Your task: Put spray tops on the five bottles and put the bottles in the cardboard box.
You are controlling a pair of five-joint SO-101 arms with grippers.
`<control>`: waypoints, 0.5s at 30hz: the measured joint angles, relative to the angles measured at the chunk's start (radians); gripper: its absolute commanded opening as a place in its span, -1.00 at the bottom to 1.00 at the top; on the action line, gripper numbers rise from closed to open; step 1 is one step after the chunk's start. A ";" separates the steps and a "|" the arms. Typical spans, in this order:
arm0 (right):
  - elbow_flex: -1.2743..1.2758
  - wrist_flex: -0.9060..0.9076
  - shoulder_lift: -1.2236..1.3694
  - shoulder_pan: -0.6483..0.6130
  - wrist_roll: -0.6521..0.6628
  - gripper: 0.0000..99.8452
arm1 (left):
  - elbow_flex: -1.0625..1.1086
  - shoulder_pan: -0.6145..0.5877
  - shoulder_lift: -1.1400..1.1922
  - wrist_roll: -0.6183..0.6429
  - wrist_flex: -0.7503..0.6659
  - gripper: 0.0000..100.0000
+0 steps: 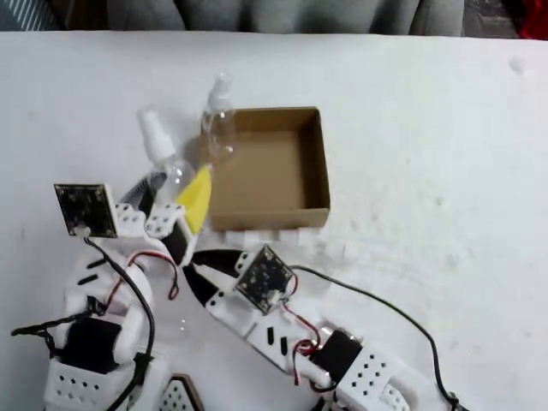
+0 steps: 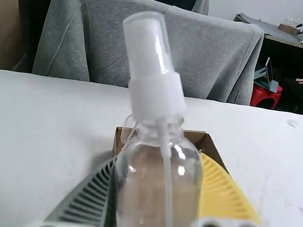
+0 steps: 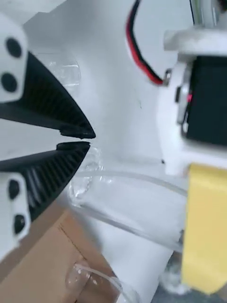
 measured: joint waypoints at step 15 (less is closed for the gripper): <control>0.002 -0.017 0.000 0.051 -0.003 -0.97 | -0.026 0.074 -0.011 0.000 0.060 -0.96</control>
